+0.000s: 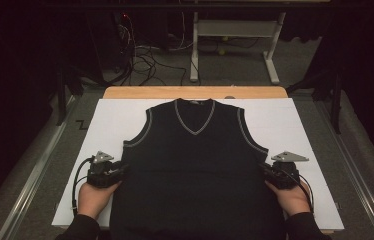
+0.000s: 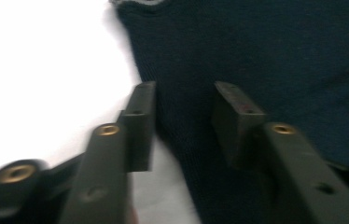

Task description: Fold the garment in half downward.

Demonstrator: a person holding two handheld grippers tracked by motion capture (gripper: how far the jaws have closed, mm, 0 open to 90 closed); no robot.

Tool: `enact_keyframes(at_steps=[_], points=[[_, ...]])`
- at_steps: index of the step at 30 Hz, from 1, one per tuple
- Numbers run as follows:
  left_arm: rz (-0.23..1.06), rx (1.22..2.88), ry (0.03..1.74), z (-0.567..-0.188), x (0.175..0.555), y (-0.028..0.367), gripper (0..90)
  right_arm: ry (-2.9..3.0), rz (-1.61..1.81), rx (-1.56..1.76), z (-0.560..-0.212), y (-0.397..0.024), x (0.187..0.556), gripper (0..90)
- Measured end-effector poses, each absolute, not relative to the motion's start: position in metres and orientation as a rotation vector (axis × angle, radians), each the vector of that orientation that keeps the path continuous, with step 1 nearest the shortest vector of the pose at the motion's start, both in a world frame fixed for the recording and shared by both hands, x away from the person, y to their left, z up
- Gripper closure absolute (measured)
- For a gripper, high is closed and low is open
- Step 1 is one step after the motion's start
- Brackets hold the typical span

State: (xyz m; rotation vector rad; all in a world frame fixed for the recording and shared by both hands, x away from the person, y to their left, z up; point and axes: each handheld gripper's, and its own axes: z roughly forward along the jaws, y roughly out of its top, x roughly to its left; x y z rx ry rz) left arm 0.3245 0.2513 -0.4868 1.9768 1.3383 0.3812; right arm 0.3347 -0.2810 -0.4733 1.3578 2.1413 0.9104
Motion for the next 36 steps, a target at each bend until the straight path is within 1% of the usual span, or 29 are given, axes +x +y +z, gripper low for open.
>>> enact_keyframes(at_steps=[3,6,13,21,28,36], points=[[0.341,1.979,1.308,-0.487,0.324,0.251,79.3,2.138,0.909,1.358,-0.473,-0.281,0.334,83.4],[0.337,1.964,1.303,-0.487,0.323,0.253,81.4,2.139,0.913,1.349,-0.473,-0.281,0.334,84.8],[0.309,1.852,1.283,-0.479,0.315,0.267,81.5,2.102,0.979,1.334,-0.467,-0.286,0.327,85.7],[0.366,1.895,1.205,-0.466,0.293,0.269,81.4,2.091,1.036,1.282,-0.459,-0.295,0.308,86.2],[0.36,1.961,1.155,-0.463,0.272,0.269,81.3,2.102,1.047,1.255,-0.455,-0.298,0.289,86.1],[0.339,1.98,1.134,-0.462,0.249,0.271,81.2,2.132,1.042,1.212,-0.456,-0.302,0.263,86.2]])
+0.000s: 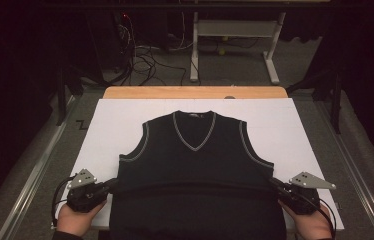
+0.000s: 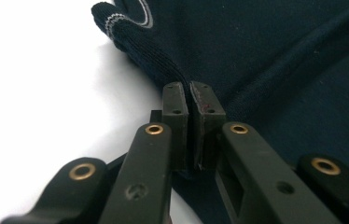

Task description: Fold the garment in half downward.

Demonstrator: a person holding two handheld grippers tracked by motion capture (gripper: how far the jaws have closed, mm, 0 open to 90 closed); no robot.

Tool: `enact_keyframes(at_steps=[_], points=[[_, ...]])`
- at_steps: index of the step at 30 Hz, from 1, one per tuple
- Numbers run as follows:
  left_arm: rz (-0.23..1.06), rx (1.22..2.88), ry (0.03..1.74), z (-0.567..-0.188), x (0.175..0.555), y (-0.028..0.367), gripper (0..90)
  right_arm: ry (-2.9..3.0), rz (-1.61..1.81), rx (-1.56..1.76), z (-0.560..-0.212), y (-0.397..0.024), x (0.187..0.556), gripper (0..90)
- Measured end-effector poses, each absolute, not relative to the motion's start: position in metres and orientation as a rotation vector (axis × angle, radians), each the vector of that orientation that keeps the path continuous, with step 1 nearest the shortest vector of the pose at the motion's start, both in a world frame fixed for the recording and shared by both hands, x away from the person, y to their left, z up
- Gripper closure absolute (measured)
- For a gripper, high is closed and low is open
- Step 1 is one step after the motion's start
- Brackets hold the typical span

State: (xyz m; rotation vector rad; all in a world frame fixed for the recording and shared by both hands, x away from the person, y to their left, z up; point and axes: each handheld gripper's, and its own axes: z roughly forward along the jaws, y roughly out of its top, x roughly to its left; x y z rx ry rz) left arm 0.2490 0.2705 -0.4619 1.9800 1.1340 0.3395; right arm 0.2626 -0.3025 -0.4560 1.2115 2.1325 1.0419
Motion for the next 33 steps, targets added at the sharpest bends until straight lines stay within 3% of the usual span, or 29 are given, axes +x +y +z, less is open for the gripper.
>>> enact_keyframes(at_steps=[19,25,30,33], points=[[0.297,2.078,1.061,-0.468,0.204,0.272,80.5,2.181,1.035,1.189,-0.462,-0.31,0.214,85.2],[0.298,2.019,1.098,-0.47,0.208,0.279,61.6,2.165,1.069,1.197,-0.464,-0.311,0.215,73.3],[0.344,1.997,1.11,-0.472,0.212,0.28,41.6,2.114,1.124,1.231,-0.467,-0.316,0.219,58.2],[0.363,1.973,1.095,-0.471,0.214,0.279,34.9,2.09,1.137,1.246,-0.468,-0.316,0.221,47.0]])
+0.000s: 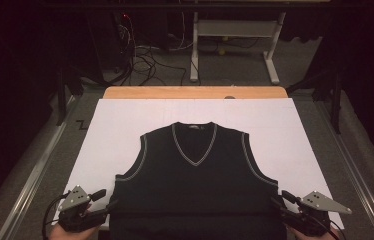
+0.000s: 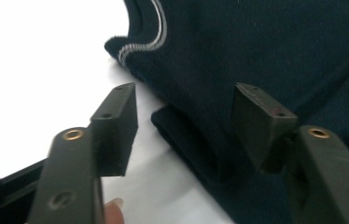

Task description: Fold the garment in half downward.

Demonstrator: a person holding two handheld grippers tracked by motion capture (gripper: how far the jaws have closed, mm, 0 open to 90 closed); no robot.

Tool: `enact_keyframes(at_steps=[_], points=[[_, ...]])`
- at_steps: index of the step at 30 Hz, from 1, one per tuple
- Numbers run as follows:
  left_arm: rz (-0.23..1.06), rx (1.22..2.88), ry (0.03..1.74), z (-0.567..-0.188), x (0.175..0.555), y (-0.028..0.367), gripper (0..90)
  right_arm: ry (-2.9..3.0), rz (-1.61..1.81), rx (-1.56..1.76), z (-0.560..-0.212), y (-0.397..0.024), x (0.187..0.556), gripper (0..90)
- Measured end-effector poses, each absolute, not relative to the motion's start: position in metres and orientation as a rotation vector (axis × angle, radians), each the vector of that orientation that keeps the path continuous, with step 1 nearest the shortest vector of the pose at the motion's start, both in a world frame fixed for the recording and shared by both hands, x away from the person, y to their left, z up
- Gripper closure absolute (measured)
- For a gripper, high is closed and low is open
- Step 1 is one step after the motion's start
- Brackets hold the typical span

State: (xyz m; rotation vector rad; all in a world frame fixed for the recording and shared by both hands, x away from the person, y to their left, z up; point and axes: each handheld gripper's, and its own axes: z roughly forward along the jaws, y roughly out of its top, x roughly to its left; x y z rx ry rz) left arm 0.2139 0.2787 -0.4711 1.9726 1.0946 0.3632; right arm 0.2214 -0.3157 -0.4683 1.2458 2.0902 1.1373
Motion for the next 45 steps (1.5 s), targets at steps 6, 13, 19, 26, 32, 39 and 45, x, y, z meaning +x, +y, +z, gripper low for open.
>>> enact_keyframes(at_steps=[6,13,19,26,32,39,45], points=[[0.341,1.941,1.104,-0.476,0.229,0.279,24.2,2.061,1.181,1.23,-0.47,-0.314,0.228,28.6],[0.356,1.914,1.115,-0.478,0.245,0.274,14.7,2.033,1.194,1.238,-0.47,-0.309,0.241,16.3],[0.396,1.924,1.085,-0.473,0.257,0.265,8.4,2.013,1.173,1.243,-0.466,-0.301,0.261,5.9],[0.361,1.904,1.11,-0.471,0.286,0.263,0.0,1.984,1.15,1.23,-0.456,-0.293,0.284,0.2],[0.361,1.888,1.109,-0.459,0.309,0.251,0.0,1.986,1.128,1.222,-0.447,-0.288,0.317,0.3],[0.36,1.889,1.136,-0.442,0.349,0.235,0.0,2.022,1.089,1.251,-0.45,-0.275,0.357,0.5],[0.308,1.875,1.204,-0.446,0.381,0.225,0.0,2.044,1.061,1.251,-0.452,-0.263,0.382,1.0]])
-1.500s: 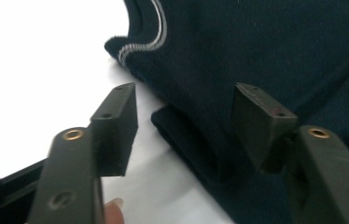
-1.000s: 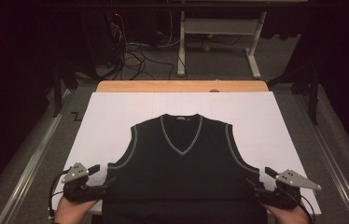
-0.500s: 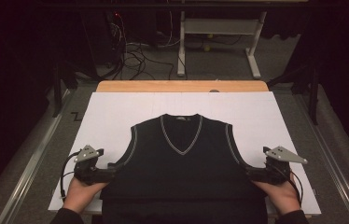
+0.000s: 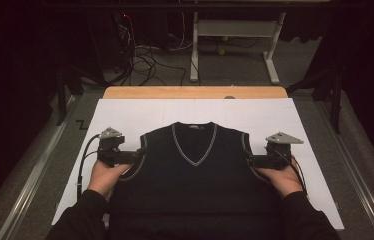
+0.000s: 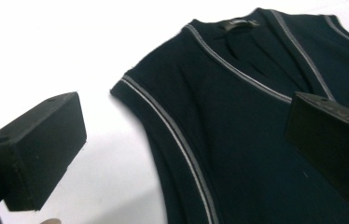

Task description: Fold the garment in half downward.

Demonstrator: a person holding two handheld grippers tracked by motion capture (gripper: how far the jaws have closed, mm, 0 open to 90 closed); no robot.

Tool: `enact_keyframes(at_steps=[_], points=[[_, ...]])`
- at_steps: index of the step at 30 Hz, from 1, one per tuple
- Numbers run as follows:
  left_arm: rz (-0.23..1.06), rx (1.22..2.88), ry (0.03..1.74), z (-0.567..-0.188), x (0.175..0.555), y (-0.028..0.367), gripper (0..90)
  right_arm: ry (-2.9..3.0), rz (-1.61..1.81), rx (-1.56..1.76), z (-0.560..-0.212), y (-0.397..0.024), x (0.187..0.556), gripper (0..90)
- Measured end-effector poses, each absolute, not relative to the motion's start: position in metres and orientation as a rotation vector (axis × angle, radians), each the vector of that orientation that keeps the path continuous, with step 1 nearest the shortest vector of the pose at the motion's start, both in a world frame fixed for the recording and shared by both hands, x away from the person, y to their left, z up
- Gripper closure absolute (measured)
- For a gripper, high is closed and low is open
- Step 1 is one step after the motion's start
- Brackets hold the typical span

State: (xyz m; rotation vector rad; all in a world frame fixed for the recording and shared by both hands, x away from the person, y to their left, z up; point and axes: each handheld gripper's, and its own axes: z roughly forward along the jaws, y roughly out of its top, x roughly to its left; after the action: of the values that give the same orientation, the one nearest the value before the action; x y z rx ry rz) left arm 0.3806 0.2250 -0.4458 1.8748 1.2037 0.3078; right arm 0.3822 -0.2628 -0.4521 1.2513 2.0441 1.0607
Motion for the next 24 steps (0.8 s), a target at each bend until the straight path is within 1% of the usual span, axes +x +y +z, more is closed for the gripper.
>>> enact_keyframes(at_steps=[2,11,13,14,15,19,21,23,24], points=[[0.281,1.893,1.241,-0.449,0.389,0.224,0.0,2.054,1.048,1.248,-0.452,-0.259,0.388,1.0],[0.276,1.91,1.329,-0.459,0.408,0.226,1.0,2.096,0.976,1.256,-0.454,-0.246,0.41,1.0],[0.294,1.9,1.361,-0.46,0.413,0.225,8.4,2.102,0.956,1.256,-0.456,-0.244,0.414,1.1],[0.291,1.901,1.37,-0.461,0.416,0.224,10.3,2.102,0.949,1.258,-0.456,-0.244,0.416,1.4],[0.281,1.901,1.379,-0.462,0.419,0.223,10.4,2.101,0.944,1.266,-0.457,-0.243,0.418,1.8],[0.259,1.871,1.407,-0.465,0.429,0.218,10.4,2.112,0.919,1.304,-0.463,-0.245,0.426,3.8],[0.24,1.859,1.442,-0.47,0.433,0.218,11.8,2.114,0.907,1.33,-0.466,-0.247,0.431,5.0],[0.228,1.877,1.47,-0.476,0.437,0.217,11.9,2.096,0.896,1.367,-0.467,-0.249,0.435,9.3],[0.243,1.889,1.462,-0.478,0.437,0.216,12.2,2.089,0.899,1.391,-0.468,-0.251,0.437,10.8]])
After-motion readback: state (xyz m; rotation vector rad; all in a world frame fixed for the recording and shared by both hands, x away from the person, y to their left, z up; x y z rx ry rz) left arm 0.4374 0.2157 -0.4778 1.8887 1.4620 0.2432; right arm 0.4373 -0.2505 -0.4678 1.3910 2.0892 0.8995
